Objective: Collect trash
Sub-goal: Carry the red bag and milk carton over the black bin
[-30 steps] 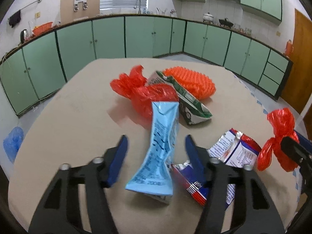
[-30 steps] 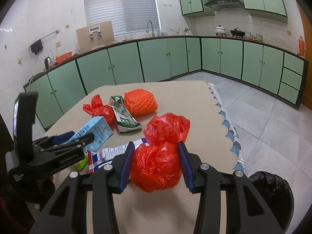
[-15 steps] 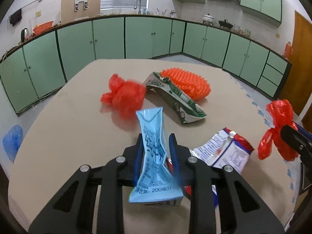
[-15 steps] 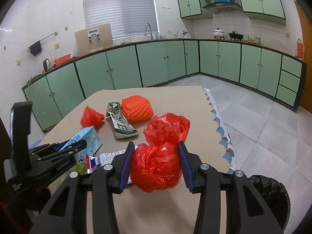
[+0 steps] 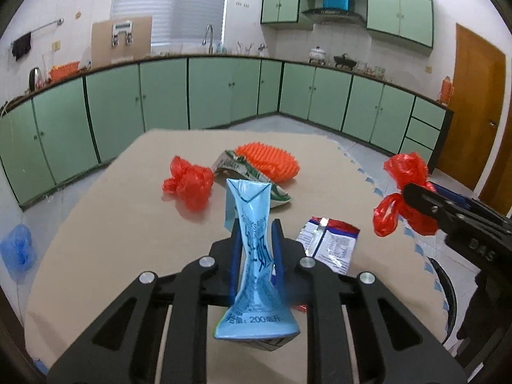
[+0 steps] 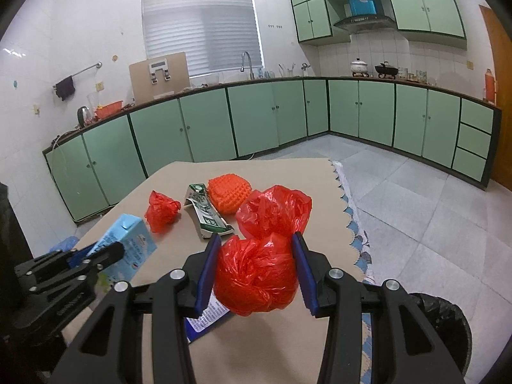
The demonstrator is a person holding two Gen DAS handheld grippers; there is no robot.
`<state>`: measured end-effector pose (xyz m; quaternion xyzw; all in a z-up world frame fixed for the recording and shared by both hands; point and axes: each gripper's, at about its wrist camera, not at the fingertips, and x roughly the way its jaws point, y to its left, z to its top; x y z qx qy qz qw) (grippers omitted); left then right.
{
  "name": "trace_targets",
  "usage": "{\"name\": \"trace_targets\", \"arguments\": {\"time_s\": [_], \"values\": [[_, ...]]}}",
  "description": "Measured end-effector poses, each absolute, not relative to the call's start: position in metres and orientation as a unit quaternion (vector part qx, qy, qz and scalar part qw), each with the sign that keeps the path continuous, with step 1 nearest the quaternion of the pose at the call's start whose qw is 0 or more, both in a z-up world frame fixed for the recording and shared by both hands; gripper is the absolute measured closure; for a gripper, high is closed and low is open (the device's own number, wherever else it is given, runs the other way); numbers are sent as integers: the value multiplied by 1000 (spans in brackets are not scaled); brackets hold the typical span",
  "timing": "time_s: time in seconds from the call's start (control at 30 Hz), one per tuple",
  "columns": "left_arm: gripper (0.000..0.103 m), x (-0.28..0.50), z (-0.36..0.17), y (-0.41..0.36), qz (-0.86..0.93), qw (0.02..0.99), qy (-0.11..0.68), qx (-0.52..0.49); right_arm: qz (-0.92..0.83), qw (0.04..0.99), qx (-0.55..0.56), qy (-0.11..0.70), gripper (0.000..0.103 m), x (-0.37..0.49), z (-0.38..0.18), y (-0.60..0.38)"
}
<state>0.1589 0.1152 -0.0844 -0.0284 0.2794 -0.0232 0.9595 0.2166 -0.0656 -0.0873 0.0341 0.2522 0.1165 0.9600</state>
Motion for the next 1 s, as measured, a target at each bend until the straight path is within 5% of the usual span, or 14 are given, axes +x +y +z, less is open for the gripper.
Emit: {"name": "trace_targets", "arguments": {"time_s": [1.0], "values": [[91, 145, -65, -2, -167, 955, 244, -8, 15, 973, 56, 221, 58, 154, -67, -164]]}}
